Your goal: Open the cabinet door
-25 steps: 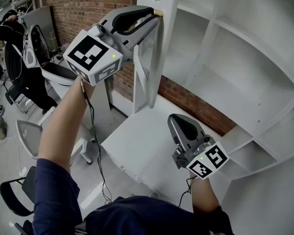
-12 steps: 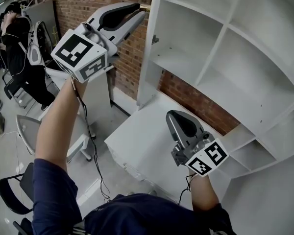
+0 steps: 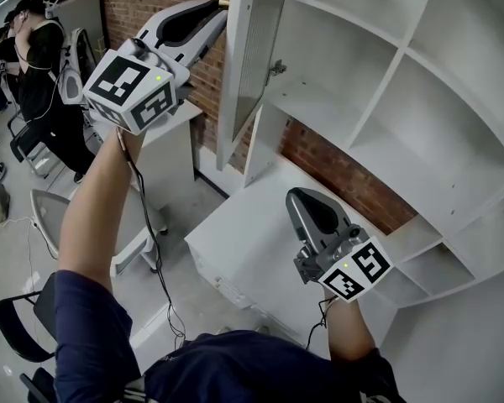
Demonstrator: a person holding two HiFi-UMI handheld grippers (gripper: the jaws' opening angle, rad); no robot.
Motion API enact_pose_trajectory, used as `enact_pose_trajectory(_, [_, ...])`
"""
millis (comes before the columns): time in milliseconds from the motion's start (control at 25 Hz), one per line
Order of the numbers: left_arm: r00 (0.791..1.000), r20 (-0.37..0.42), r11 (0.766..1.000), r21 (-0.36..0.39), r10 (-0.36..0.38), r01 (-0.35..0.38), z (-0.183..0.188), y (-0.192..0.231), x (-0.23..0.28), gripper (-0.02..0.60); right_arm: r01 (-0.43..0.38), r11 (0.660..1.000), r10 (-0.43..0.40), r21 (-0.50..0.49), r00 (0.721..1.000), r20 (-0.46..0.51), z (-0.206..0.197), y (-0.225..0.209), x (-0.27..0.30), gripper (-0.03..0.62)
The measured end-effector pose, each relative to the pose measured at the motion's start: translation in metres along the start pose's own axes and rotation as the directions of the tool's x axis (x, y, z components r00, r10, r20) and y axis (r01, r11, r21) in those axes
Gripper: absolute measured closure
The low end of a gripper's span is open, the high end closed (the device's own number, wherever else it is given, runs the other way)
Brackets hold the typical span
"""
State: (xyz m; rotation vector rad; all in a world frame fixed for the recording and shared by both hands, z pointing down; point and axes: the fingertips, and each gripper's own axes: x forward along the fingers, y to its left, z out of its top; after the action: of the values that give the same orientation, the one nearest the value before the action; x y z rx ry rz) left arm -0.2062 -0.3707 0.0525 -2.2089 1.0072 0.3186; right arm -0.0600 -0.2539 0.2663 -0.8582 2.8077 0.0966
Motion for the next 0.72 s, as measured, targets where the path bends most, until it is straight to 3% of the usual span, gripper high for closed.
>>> enact_pose_trajectory(720, [0.975, -0.086, 0.979, 0.017, 0.205, -0.204, -0.026, 0.068, -0.029, 0.571, -0.01, 1.0, 0.01, 0.017, 1.0, -0.002, -0.003, 0.002, 0.005, 0.569])
